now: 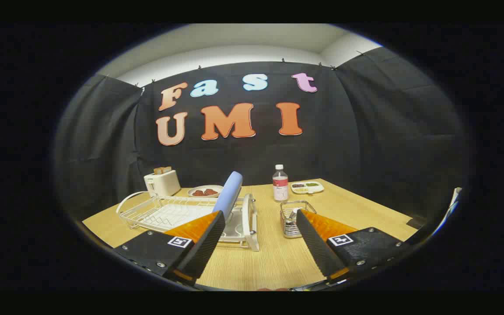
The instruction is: Take the plate from the dish rack, then take the spoon from the basket and place it into the plate.
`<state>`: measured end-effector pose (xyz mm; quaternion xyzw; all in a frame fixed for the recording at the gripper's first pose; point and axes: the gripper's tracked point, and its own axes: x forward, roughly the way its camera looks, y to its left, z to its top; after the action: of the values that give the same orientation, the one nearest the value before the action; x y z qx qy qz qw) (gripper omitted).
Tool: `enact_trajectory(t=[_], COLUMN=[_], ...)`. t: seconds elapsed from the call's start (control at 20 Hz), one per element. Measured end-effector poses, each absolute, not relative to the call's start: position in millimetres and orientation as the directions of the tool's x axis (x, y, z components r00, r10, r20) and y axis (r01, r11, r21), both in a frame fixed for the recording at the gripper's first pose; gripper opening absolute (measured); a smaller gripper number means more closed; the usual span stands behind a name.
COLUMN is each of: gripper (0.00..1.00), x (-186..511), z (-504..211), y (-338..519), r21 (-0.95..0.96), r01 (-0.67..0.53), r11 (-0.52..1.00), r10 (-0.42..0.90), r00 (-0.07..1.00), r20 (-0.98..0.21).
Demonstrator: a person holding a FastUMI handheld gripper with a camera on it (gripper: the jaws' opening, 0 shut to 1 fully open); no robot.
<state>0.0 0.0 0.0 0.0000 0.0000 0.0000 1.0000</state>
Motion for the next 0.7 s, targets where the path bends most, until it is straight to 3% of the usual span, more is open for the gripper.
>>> enact_trajectory(t=[0.7], gripper=[0.98], x=[-1.1], z=[-9.9], y=[-15.1], r21=[-0.016], r01=[0.063], r11=[0.998], r10=[-0.064], r00=[0.998], r20=[-0.024])
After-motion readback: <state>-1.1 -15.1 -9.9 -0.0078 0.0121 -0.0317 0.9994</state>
